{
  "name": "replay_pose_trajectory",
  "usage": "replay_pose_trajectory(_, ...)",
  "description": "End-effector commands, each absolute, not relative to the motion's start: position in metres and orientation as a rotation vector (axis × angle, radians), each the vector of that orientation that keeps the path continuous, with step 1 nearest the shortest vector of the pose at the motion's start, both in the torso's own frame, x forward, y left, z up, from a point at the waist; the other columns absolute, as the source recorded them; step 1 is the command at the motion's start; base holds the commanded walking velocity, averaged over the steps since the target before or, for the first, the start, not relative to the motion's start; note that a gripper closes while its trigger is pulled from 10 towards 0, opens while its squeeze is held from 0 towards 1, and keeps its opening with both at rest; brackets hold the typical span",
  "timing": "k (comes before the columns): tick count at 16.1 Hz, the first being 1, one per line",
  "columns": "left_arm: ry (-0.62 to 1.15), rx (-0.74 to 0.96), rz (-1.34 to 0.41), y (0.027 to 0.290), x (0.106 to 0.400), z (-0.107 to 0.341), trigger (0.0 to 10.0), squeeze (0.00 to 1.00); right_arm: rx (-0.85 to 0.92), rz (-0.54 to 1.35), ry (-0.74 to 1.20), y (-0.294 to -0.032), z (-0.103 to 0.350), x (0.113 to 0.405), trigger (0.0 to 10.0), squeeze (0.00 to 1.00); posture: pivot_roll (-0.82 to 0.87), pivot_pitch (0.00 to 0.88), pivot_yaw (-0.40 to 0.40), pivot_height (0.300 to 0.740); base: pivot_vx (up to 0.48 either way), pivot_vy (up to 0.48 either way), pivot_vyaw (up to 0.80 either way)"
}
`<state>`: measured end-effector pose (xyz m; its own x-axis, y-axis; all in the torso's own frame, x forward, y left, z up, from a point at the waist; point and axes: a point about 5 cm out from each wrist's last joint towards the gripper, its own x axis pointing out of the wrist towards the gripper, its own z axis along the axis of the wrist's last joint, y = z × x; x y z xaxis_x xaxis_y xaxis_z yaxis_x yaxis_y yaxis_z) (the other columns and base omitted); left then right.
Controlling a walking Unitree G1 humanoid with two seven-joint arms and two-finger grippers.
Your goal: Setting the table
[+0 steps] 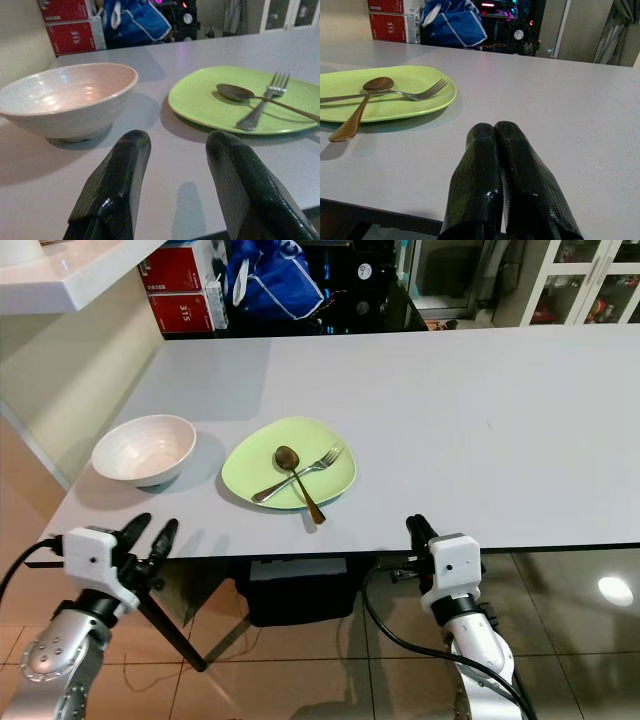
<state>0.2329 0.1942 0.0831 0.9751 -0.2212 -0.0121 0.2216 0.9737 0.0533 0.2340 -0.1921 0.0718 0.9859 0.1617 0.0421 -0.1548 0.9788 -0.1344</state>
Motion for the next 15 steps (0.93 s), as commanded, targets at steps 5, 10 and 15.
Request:
replay_pose_trajectory(5,0.044,0.044,-0.250,0.181,0.236,0.078,10.0,0.00,-0.106,0.160,-0.051,-0.188,0.073,0.239,10.0,0.00,-0.03,0.000,0.094,0.740,0.000,0.000,0.00)
replay_pose_trajectory(10,0.047,0.088,-0.239,0.179,0.239,0.078,10.0,0.00,-0.101,0.163,-0.030,-0.185,0.069,0.239,10.0,0.00,-0.02,0.000,0.092,0.740,0.000,0.429,0.00)
replay_pose_trajectory(15,0.059,0.078,-0.239,0.175,0.242,0.076,10.0,0.00,-0.096,0.161,-0.010,-0.184,0.064,0.239,10.0,0.00,-0.02,0.000,0.095,0.740,0.000,0.466,0.00)
